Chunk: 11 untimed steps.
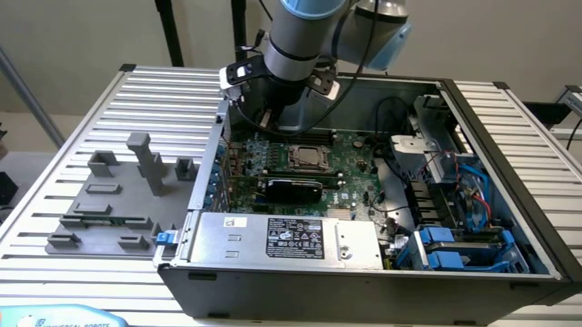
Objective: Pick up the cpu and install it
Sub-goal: 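Install the first cpu locking lever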
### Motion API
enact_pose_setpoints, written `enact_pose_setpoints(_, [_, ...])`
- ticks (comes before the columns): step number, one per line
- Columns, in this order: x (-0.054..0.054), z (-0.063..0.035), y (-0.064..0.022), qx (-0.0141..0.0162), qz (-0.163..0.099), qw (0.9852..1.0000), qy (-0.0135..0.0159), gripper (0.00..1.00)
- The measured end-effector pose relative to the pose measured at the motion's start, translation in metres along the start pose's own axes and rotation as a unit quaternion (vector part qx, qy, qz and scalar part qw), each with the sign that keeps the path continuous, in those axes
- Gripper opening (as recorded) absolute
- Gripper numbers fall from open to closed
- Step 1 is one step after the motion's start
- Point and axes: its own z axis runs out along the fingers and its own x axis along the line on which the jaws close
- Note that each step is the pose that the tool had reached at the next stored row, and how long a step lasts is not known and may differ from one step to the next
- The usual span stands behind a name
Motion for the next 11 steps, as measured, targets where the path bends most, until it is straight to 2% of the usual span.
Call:
enact_pose_setpoints(5, [-0.004, -0.0009, -0.0009, 0.0041, 0.002, 0.9999, 0.0145, 0.11])
enact_pose_setpoints(8, [-0.0081, -0.0021, -0.0003, 0.0077, 0.0, 0.9997, 0.0244, 0.11])
enact_pose_setpoints(10, [-0.0095, -0.0024, 0.0001, 0.0099, 0.0, 0.9994, 0.0319, 0.11])
enact_pose_setpoints(11, [-0.0097, -0.0025, 0.0001, 0.0113, 0.004, 0.9991, 0.0406, 0.11])
